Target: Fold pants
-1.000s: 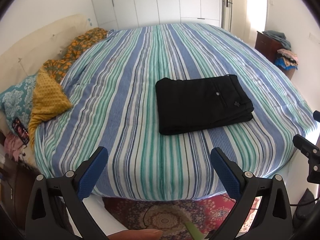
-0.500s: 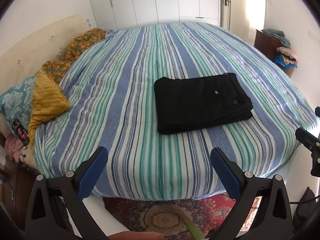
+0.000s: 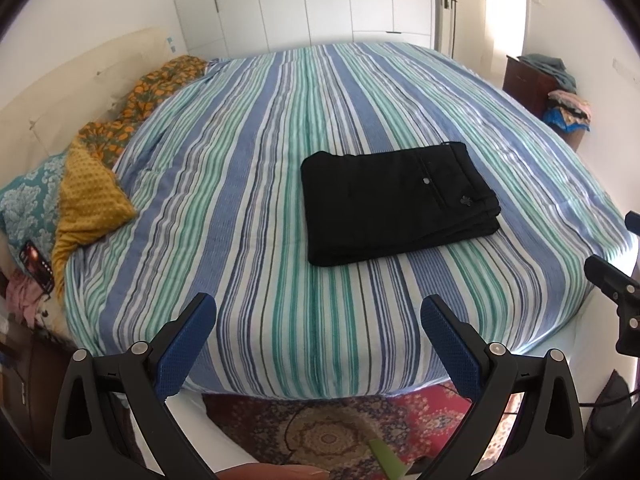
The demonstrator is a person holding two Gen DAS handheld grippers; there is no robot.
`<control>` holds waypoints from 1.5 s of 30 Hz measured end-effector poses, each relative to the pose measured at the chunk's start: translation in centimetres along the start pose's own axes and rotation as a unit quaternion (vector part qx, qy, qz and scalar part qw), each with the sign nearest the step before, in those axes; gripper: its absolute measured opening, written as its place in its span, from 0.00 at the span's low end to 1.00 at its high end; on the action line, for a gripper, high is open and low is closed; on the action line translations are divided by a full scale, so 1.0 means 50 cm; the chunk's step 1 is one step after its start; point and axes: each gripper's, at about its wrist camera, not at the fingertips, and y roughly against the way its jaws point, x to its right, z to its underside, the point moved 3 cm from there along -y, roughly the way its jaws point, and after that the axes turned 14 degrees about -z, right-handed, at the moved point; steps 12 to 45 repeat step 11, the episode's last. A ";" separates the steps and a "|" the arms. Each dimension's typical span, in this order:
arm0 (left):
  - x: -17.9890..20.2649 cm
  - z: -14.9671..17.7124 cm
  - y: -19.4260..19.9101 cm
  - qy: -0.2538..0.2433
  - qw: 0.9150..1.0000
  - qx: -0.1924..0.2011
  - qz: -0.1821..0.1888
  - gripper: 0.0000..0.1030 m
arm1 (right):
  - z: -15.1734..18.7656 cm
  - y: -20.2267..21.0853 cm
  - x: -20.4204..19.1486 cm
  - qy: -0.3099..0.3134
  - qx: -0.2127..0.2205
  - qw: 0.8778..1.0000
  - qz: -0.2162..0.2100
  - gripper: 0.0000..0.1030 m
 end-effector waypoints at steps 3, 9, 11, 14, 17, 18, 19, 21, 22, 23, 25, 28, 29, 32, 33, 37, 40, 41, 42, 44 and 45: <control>0.002 0.000 0.000 -0.001 1.000 0.000 0.001 0.99 | 0.001 -0.005 0.001 0.000 -0.004 1.000 -0.001 1.00; 0.001 0.001 -0.001 0.007 1.000 -0.002 0.006 0.99 | 0.003 -0.010 0.000 0.000 -0.007 1.000 -0.003 1.00; 0.002 0.001 0.000 0.004 1.000 0.000 0.005 0.99 | 0.003 -0.010 0.000 0.000 -0.007 1.000 -0.002 1.00; 0.002 0.001 0.000 0.004 1.000 0.000 0.005 0.99 | 0.003 -0.010 0.000 0.000 -0.007 1.000 -0.002 1.00; 0.002 0.001 0.000 0.004 1.000 0.000 0.005 0.99 | 0.003 -0.010 0.000 0.000 -0.007 1.000 -0.002 1.00; 0.002 0.001 0.000 0.004 1.000 0.000 0.005 0.99 | 0.003 -0.010 0.000 0.000 -0.007 1.000 -0.002 1.00; 0.002 0.001 0.000 0.004 1.000 0.000 0.005 0.99 | 0.003 -0.010 0.000 0.000 -0.007 1.000 -0.002 1.00; 0.002 0.001 0.000 0.004 1.000 0.000 0.005 0.99 | 0.003 -0.010 0.000 0.000 -0.007 1.000 -0.002 1.00; 0.002 0.001 0.000 0.004 1.000 0.000 0.005 0.99 | 0.003 -0.010 0.000 0.000 -0.007 1.000 -0.002 1.00; 0.002 0.001 0.000 0.004 1.000 0.000 0.005 0.99 | 0.003 -0.010 0.000 0.000 -0.007 1.000 -0.002 1.00; 0.002 0.001 0.000 0.004 1.000 0.000 0.005 0.99 | 0.003 -0.010 0.000 0.000 -0.007 1.000 -0.002 1.00; 0.002 0.001 0.000 0.004 1.000 0.000 0.005 0.99 | 0.003 -0.010 0.000 0.000 -0.007 1.000 -0.002 1.00; 0.002 0.001 0.000 0.004 1.000 0.000 0.005 0.99 | 0.003 -0.010 0.000 0.000 -0.007 1.000 -0.002 1.00; 0.002 0.001 0.000 0.004 1.000 0.000 0.005 0.99 | 0.003 -0.010 0.000 0.000 -0.007 1.000 -0.002 1.00; 0.002 0.001 0.000 0.004 1.000 0.000 0.005 0.99 | 0.003 -0.010 0.000 0.000 -0.007 1.000 -0.002 1.00; 0.002 0.001 0.000 0.004 1.000 0.000 0.005 0.99 | 0.003 -0.010 0.000 0.000 -0.007 1.000 -0.002 1.00; 0.002 0.001 0.000 0.004 1.000 0.000 0.005 0.99 | 0.003 -0.010 0.000 0.000 -0.007 1.000 -0.002 1.00; 0.002 0.001 0.000 0.004 1.000 0.000 0.005 0.99 | 0.003 -0.010 0.000 0.000 -0.007 1.000 -0.002 1.00; 0.002 0.001 0.000 0.004 1.000 0.000 0.005 0.99 | 0.003 -0.010 0.000 0.000 -0.007 1.000 -0.002 1.00; 0.002 0.001 0.000 0.004 1.000 0.000 0.005 0.99 | 0.003 -0.010 0.000 0.000 -0.007 1.000 -0.002 1.00; 0.002 0.001 0.000 0.004 1.000 0.000 0.005 0.99 | 0.003 -0.010 0.000 0.000 -0.007 1.000 -0.002 1.00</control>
